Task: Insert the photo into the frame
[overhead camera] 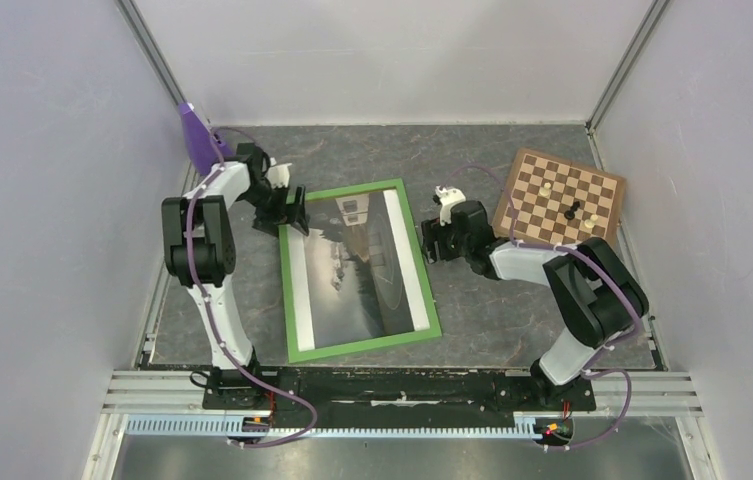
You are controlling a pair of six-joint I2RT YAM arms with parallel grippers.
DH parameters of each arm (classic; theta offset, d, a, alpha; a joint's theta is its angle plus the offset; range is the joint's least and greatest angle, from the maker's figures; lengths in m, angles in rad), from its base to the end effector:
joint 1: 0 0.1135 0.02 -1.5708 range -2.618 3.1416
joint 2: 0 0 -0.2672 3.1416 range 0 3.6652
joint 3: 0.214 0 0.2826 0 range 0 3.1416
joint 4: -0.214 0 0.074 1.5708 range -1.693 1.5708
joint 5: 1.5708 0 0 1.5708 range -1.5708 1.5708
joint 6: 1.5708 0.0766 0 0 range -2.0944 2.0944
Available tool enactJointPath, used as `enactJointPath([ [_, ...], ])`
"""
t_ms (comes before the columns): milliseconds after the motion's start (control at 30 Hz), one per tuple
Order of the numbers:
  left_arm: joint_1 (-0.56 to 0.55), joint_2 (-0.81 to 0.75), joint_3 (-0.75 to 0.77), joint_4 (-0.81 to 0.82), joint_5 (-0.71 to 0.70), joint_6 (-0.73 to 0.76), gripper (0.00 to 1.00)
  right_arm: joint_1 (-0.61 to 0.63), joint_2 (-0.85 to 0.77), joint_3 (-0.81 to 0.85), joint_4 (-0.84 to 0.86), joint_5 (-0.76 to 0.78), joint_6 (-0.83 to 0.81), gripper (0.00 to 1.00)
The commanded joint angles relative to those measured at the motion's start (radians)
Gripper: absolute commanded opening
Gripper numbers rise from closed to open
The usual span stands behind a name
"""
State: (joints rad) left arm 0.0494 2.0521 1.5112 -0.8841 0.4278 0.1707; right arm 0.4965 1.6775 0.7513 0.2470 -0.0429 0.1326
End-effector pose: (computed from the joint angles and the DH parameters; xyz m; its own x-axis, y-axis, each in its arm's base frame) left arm 0.4332 -0.0104 0.1174 -0.9712 0.1067 -0.2129 0.1829 0.9068 -0.3798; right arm 0.3321 0.1837 0.0999 -0.6143 -0.1826 -0.7677 -0.4278 0.8945 0.1296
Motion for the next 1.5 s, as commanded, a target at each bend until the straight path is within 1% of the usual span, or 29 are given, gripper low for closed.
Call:
enactJointPath([
  [0, -0.105, 0.070, 0.106, 0.015, 0.042, -0.049, 0.97, -0.021, -0.079, -0.035, -0.007, 0.035, -0.027, 0.71],
  [100, -0.156, 0.117, 0.200, -0.010, 0.029, -0.069, 0.97, -0.034, -0.115, -0.048, -0.012, 0.019, -0.050, 0.77],
  [233, -0.184, 0.159, 0.301, -0.022, 0.022, -0.120, 0.97, -0.052, -0.174, -0.060, -0.015, 0.022, -0.104, 0.91],
  [300, -0.182, 0.158, 0.323, -0.019, 0.013, -0.138, 0.97, -0.062, -0.215, -0.063, -0.020, 0.031, -0.124, 0.96],
  [367, -0.172, 0.127, 0.311, 0.008, 0.002, -0.153, 0.97, -0.066, -0.251, -0.056, -0.036, 0.037, -0.188, 0.98],
  [433, -0.155, 0.075, 0.280, 0.048, -0.015, -0.160, 0.97, -0.068, -0.288, -0.049, -0.051, 0.037, -0.231, 0.98],
  [500, -0.132, 0.009, 0.244, 0.086, -0.036, -0.160, 0.97, -0.070, -0.324, -0.046, -0.068, 0.070, -0.259, 0.98],
  [700, -0.063, -0.240, 0.090, 0.203, -0.118, -0.150, 0.97, -0.080, -0.408, -0.046, -0.125, 0.116, -0.325, 0.98],
  [833, 0.010, -0.416, -0.093, 0.323, -0.092, -0.133, 0.97, -0.095, -0.481, -0.077, -0.140, 0.122, -0.384, 0.98],
  [933, 0.039, -0.549, -0.246, 0.450, -0.098, -0.128, 0.98, -0.096, -0.566, -0.119, -0.142, 0.139, -0.445, 0.98],
  [1033, 0.046, -0.638, -0.340, 0.520, -0.088, -0.115, 0.99, -0.099, -0.633, -0.158, -0.143, 0.174, -0.480, 0.98],
  [1233, 0.046, -0.734, -0.390, 0.533, -0.062, -0.115, 1.00, -0.109, -0.702, -0.216, -0.127, 0.265, -0.509, 0.98],
  [1467, 0.049, -0.845, -0.452, 0.547, -0.050, -0.135, 1.00, -0.140, -0.789, -0.259, -0.093, 0.296, -0.516, 0.98],
])
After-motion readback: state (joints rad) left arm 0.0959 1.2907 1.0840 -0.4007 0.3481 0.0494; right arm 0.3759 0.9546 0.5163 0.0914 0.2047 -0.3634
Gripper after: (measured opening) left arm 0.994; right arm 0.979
